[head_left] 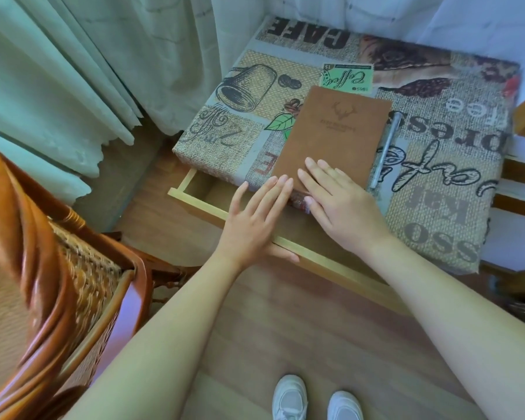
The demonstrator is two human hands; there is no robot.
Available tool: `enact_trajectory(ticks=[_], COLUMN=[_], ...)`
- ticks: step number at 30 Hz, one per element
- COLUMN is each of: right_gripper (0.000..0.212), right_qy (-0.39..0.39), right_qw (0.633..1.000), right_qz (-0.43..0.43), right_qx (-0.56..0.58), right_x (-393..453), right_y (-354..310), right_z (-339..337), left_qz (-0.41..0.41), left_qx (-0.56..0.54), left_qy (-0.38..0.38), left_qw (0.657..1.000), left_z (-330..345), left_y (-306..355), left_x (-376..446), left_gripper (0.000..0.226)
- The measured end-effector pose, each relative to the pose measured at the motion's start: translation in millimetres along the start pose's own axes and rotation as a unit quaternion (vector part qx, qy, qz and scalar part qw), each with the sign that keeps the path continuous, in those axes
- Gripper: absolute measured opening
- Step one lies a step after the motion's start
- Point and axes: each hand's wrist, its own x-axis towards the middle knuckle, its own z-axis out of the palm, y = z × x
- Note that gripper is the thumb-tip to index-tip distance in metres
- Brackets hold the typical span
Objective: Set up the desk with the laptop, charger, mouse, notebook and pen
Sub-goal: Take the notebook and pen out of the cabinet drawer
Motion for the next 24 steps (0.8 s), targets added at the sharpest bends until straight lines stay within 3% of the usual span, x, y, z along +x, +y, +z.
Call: enact_trajectory(ticks=[5,11,17,22,24], right_gripper=[0.045,0.045,0.045,0.047,0.047], right_qy=[0.011,0.013,0.018,0.004,0.001], right_qw=[0.999,0.999,0.999,0.998,0.998], right_qz=[0.014,0.010,0.013,0.016,0.016], right_qx=[0.031,0.033,0.050,0.062,0.067], right_x=[1,1,0,-1,-1], right_y=[-1,-1,-1,-2,-2], right_z=[-1,0,-1,-4,-4], left_qz=[-0.005,-0.052,-0.006,-0.046,-0.058], left_qx=[-0.026,-0.045,-0.026,-0.026,-0.027], left_qy=[0.060,0.147,0.107,0.094,0.098], left_qw=[0.998,0.987,0.994,0.994,0.993], left_z=[2,11,22,26,29], left_y=[-2,5,4,15,18], left_x=[25,50,45,42,40], left_gripper=[0.112,0.058,0.057,0.038,0.043])
